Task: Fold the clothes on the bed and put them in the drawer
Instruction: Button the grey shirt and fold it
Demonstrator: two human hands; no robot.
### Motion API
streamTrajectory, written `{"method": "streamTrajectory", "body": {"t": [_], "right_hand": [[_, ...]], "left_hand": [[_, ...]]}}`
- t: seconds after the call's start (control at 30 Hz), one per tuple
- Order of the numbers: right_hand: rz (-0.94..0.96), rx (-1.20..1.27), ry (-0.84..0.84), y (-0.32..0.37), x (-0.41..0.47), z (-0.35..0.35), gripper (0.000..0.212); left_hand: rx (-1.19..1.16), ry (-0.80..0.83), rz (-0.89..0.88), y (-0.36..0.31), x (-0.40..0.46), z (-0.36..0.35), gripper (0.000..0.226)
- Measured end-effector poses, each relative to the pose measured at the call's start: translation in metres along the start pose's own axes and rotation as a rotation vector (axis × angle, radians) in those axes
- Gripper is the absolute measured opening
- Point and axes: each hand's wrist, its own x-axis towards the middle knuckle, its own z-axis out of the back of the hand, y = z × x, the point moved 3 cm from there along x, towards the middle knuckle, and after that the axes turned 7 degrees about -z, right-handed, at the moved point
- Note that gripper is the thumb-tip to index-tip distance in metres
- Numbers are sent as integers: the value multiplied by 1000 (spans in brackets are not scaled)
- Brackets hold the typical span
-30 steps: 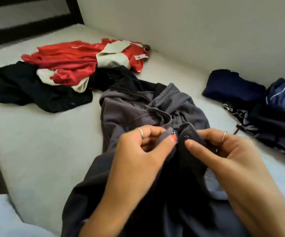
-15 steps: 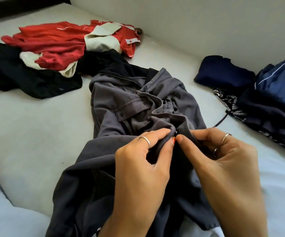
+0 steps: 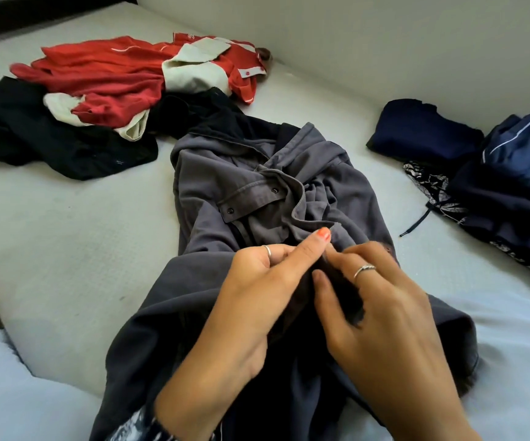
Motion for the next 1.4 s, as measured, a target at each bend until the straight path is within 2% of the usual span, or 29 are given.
{"method": "streamTrajectory", "body": {"t": [0.17, 0.3, 0.43, 0.57, 0.67, 0.8, 0.9, 1.0, 1.17, 1.27, 1.4], "right_hand": [[57, -80, 56, -2, -9, -6, 34], [47, -57, 68, -7, -12, -14, 41], [71, 55, 20, -15, -11, -19, 30], [18, 200, -4, -21, -7, -17, 8], [-4, 242, 13, -21, -5, -15, 7], [-33, 261, 0, -19, -2, -7, 5], [-93, 263, -4, -20, 1, -3, 19], [-122, 211, 32, -23, 2, -3, 24], [-145, 187, 109, -33, 10, -1, 12], [-139, 241, 52, -35, 25, 14, 8], [-92, 222, -107, -24, 53, 39, 3]], "left_hand": [[-58, -15, 175, 13, 8, 1, 14], [-202, -15, 334, 23, 11, 2, 19], [-294, 8, 423, 27, 8, 1, 17], [-301, -8, 420, 30, 7, 3, 16], [-289, 14, 361, 30, 10, 3, 18], [-246, 34, 202, 20, 15, -1, 9], [-190, 18, 88, 12, 23, -2, 9], [-184, -22, 16, 6, 31, -4, 7], [-134, -81, -61, -16, 50, -2, 15], [-23, -80, -161, -45, 61, -3, 17], [125, -74, -414, -92, 72, -14, 17]]}}
